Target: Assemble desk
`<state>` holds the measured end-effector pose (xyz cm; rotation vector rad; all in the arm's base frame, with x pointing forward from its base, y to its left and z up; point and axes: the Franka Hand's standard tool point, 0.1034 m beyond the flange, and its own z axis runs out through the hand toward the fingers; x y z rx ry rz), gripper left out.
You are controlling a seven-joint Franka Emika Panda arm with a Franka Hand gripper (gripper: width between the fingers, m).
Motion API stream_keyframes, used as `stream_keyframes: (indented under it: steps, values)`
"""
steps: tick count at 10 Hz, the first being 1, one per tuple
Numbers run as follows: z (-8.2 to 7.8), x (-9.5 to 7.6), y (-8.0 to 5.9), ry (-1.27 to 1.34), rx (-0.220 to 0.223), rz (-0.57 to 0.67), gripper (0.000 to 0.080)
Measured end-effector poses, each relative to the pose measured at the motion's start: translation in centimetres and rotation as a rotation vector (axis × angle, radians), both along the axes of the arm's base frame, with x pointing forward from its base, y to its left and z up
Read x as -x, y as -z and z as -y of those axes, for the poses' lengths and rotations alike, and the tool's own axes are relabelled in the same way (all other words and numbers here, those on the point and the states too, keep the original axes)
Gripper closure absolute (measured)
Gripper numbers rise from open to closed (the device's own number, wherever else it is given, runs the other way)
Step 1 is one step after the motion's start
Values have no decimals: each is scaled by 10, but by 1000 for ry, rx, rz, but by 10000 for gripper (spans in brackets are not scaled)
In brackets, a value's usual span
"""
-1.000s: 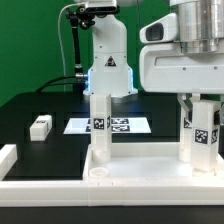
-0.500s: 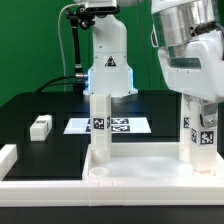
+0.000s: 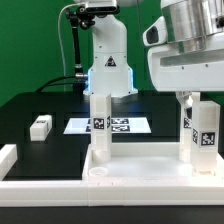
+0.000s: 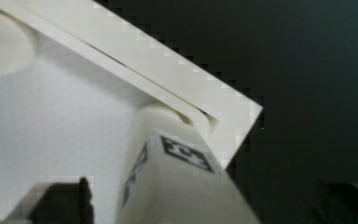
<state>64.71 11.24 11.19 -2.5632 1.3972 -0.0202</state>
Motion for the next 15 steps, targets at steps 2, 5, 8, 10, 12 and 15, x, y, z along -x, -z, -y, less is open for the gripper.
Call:
stream_keyframes:
  steps: [2,5,8,10,12,15]
  values:
    - [4,0,1,-107,25,17,159]
    - [14,-4,0,-549,96,82,151]
    - [11,-7,9,-768,70,87,160]
    - [12,-6,10,-721,66,77,337]
    - [17,-5,11,-544,60,37,501]
    - [12,-2,9,-137,58,-69,504]
